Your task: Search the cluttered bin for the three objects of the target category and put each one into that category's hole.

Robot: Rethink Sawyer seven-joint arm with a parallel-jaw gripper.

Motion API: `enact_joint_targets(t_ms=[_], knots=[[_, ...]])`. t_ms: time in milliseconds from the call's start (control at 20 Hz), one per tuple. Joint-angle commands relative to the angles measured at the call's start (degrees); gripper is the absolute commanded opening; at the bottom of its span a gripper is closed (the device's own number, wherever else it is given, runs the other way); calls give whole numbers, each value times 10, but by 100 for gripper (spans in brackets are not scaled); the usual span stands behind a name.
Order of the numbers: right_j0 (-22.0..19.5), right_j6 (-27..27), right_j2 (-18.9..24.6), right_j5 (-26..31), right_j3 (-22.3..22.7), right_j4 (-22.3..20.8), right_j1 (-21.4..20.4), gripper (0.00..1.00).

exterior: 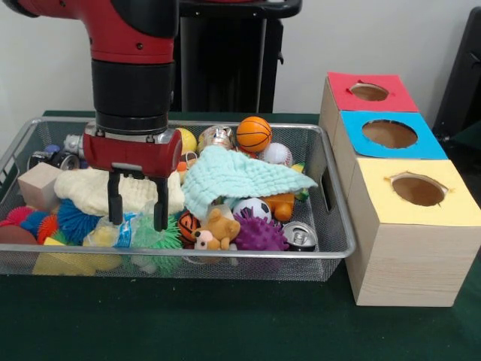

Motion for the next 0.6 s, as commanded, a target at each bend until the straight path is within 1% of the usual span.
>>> enact_joint_targets(t_ms=[50,200,450,600], knots=[[-8,65,16,7,55,-17,24,100],[-3,72,9,15,56,-12,24,100],[-6,67,17,6,59,-14,19,100],[-4,63,19,31,84,-11,-1,100]])
